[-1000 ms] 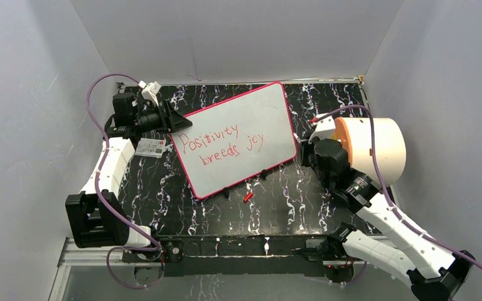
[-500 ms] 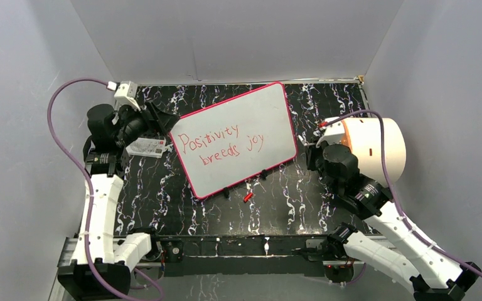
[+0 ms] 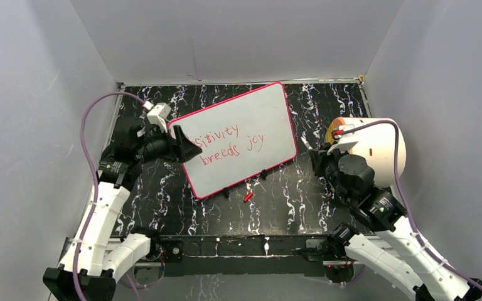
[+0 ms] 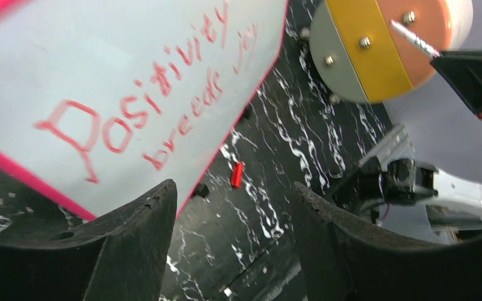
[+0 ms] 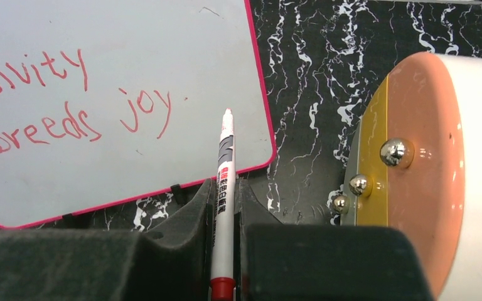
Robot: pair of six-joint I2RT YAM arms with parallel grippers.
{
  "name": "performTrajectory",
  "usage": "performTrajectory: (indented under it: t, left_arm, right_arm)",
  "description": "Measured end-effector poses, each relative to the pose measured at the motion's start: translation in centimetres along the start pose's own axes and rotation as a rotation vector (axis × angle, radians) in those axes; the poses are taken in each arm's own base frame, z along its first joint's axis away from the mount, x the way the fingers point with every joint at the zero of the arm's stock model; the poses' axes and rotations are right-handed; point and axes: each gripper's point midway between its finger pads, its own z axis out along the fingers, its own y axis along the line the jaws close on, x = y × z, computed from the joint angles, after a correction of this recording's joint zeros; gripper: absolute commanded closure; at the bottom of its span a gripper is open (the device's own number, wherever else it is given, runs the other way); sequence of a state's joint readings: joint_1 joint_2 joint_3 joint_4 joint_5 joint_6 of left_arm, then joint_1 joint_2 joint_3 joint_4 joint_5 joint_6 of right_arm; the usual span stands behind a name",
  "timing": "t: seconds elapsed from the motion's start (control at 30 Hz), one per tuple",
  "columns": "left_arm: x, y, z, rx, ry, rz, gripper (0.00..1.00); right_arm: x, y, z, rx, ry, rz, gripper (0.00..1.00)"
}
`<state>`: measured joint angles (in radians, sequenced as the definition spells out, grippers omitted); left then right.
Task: Write a sentence on the whiteboard
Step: Close the whiteboard marker at the center of the board.
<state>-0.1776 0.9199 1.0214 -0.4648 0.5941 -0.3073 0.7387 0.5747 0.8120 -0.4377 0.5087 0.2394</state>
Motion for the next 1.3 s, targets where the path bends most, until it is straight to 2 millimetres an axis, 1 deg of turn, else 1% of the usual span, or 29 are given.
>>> performTrajectory:
  t: [0.07,0.2,0.33,0.43,0.53,0.7,0.77,0.83,1.0,1.2,1.3]
  left_arm:
    - [1.4,-0.7,0.4,0.011,0.041,-0.012,0.37]
    - [4.5,-3.1,1.9,0.053,0.155,-0.014,0.37]
    - [7.8,-4.9,4.2,0.04,0.258,0.017,0.37]
    - [10.2,-5.7,5.8,0.017,0.32,0.049,0.36]
    - [13.0,-6.0,7.4,-0.024,0.379,0.085,0.37]
    - [17.4,-5.8,9.9,-0.107,0.468,0.161,0.37]
    - [19.0,-5.5,10.7,-0.139,0.504,0.193,0.39]
    - [20.4,-4.9,11.5,-0.169,0.537,0.222,0.43]
    - [22.5,-3.9,13.5,-0.23,0.598,0.278,0.52]
    - [23.5,-3.2,15.4,-0.258,0.638,0.322,0.59]
    - [23.8,-3.0,16.0,-0.264,0.654,0.337,0.62]
  right_arm:
    - [0.7,-0.1,-0.2,-0.007,0.003,0.002,1.0]
    - [1.7,-0.1,-0.2,-0.014,0.015,0.008,1.0]
    - [2.2,0.0,0.0,-0.021,0.03,0.008,1.0]
    - [2.6,0.2,0.1,-0.029,0.04,0.006,1.0]
    - [2.9,0.3,0.2,-0.031,0.049,0.004,1.0]
    - [3.4,0.4,0.3,-0.039,0.06,0.006,1.0]
    - [3.3,0.5,0.4,-0.043,0.06,0.007,1.0]
    - [3.3,0.6,0.4,-0.046,0.06,0.007,1.0]
    - [3.4,0.7,0.5,-0.05,0.063,0.006,1.0]
    - [3.3,0.7,0.5,-0.05,0.061,0.007,1.0]
    - [3.3,0.7,0.4,-0.051,0.06,0.007,1.0]
